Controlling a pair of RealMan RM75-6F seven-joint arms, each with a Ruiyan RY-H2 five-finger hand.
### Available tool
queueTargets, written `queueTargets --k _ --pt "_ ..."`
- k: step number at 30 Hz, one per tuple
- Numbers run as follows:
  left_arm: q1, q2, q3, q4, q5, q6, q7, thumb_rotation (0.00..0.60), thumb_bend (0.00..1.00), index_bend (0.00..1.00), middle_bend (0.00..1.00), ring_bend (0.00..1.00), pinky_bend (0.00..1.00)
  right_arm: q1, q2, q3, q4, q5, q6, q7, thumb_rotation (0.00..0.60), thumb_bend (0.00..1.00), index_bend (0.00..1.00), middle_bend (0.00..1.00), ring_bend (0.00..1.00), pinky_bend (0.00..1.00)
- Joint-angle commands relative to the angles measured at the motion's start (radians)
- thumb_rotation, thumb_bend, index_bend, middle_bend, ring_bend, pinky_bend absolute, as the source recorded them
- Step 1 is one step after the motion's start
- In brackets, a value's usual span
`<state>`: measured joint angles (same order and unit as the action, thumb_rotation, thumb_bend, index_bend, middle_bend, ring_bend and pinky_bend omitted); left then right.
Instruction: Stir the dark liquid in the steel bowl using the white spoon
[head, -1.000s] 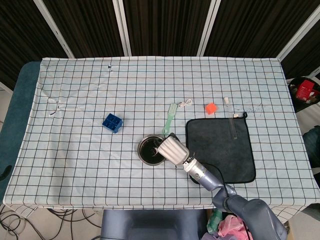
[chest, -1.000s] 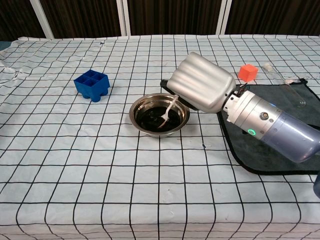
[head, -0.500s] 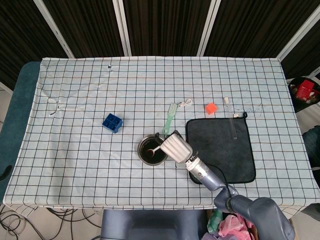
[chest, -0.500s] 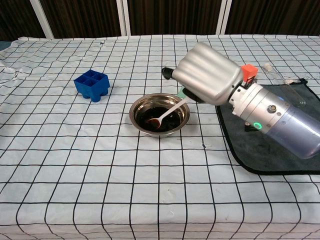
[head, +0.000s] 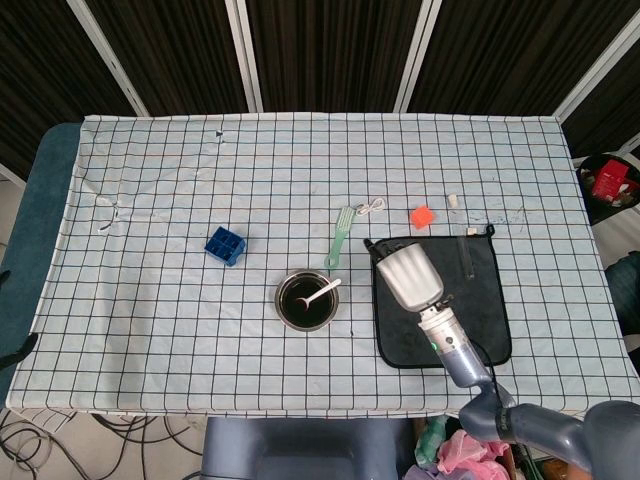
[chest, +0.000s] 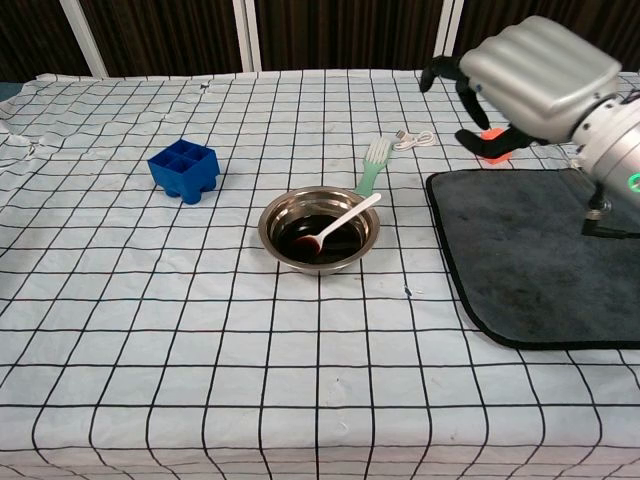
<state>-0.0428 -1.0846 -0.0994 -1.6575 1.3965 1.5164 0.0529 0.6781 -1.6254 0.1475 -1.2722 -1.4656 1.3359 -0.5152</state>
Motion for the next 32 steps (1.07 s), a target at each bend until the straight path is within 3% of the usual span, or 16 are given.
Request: queueTargets --k 1,7,13,20,24,32 --pt "-0.003 0.001 0.004 0.0 0.006 -0.005 -0.001 0.6 0.22 0.1 0.01 0.0 0.02 -0.128 0.259 0.044 -0.326 0.202 -0.048 0.028 0.6 0.34 0.22 0.46 0.56 0.68" --pt "-0.009 0.001 0.007 0.004 0.008 -0.016 -0.008 0.6 0.22 0.1 0.01 0.0 0.02 -0.208 0.4 0.032 -0.477 0.328 -0.042 -0.005 0.6 0.3 0.16 0.32 0.41 0.55" --pt "-0.011 0.003 0.006 0.007 0.006 -0.02 -0.015 0.6 0.22 0.1 0.01 0.0 0.0 -0.275 0.451 0.013 -0.547 0.4 0.009 -0.015 0.6 0.26 0.15 0.27 0.36 0.52" --pt "-0.009 0.009 0.005 0.008 0.007 -0.016 -0.035 0.6 0.22 0.1 0.01 0.0 0.0 -0.378 0.416 -0.066 -0.548 0.313 0.151 -0.017 0.6 0.26 0.15 0.26 0.35 0.49" --pt "-0.008 0.014 0.01 0.006 0.01 -0.02 -0.041 0.6 0.22 0.1 0.01 0.0 0.0 -0.439 0.351 -0.103 -0.481 0.218 0.25 0.009 0.6 0.26 0.15 0.25 0.35 0.48" --pt "-0.004 0.026 0.018 -0.013 0.004 -0.027 -0.039 0.6 0.22 0.09 0.01 0.0 0.0 -0.484 0.286 -0.145 -0.378 0.109 0.273 0.063 0.6 0.25 0.13 0.21 0.29 0.4"
